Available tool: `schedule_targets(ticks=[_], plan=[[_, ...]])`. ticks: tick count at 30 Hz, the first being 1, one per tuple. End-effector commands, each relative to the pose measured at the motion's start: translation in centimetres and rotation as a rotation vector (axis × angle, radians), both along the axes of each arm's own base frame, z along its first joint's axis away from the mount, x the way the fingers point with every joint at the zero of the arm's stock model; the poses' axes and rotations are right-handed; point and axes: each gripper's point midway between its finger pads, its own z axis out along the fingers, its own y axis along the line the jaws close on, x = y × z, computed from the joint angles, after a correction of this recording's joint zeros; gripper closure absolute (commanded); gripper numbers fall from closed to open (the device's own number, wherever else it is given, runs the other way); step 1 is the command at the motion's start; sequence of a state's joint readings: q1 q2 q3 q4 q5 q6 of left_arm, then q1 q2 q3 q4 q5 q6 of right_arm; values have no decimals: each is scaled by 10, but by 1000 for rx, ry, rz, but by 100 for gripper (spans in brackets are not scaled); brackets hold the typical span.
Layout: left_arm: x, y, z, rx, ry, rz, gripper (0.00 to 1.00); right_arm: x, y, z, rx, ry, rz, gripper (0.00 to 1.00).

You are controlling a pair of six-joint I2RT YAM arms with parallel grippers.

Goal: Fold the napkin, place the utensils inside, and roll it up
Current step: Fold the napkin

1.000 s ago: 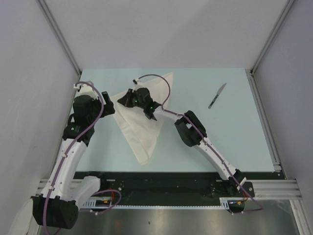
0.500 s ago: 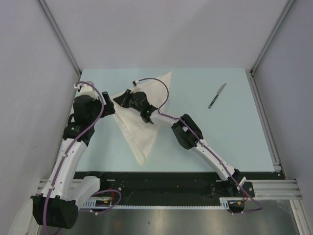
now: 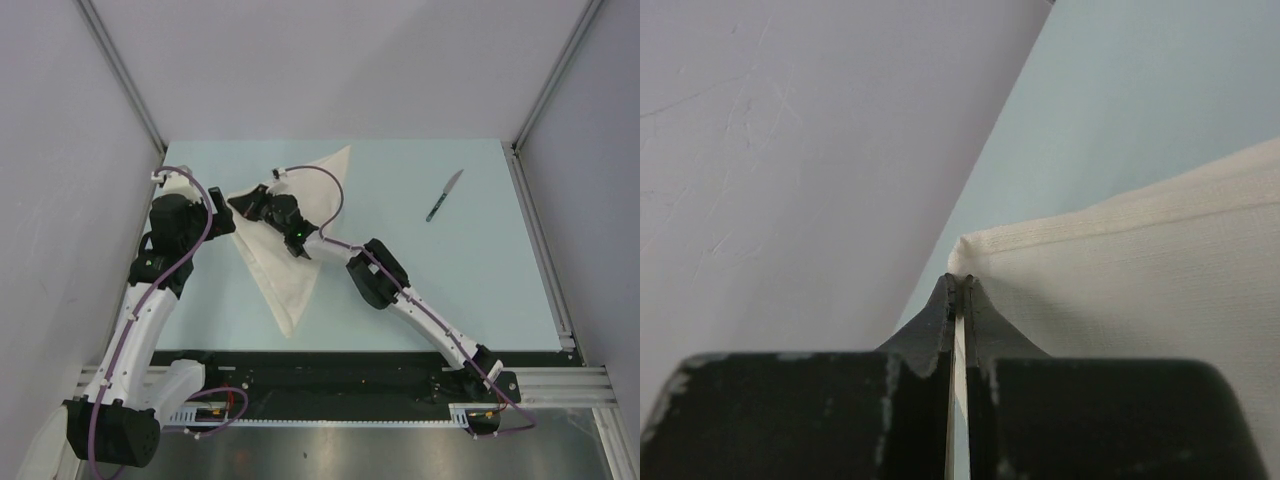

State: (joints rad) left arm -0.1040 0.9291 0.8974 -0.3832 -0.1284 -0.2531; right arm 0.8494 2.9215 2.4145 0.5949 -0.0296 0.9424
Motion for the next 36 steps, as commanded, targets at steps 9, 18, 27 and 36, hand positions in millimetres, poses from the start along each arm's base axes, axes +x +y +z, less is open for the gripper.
schedule_targets(ticks=[9,18,27,36], plan=[[3,2,7,-3,-31,4,0,-7,12,56,109,-134,-83,100],[3,3,8,-1,-34,7,0,1,9,45,111,-128,-133,100],[3,2,8,-2,-34,5,0,7,6,36,99,-115,-159,100],[3,2,8,-2,-34,4,0,10,5,30,64,-132,-156,93]])
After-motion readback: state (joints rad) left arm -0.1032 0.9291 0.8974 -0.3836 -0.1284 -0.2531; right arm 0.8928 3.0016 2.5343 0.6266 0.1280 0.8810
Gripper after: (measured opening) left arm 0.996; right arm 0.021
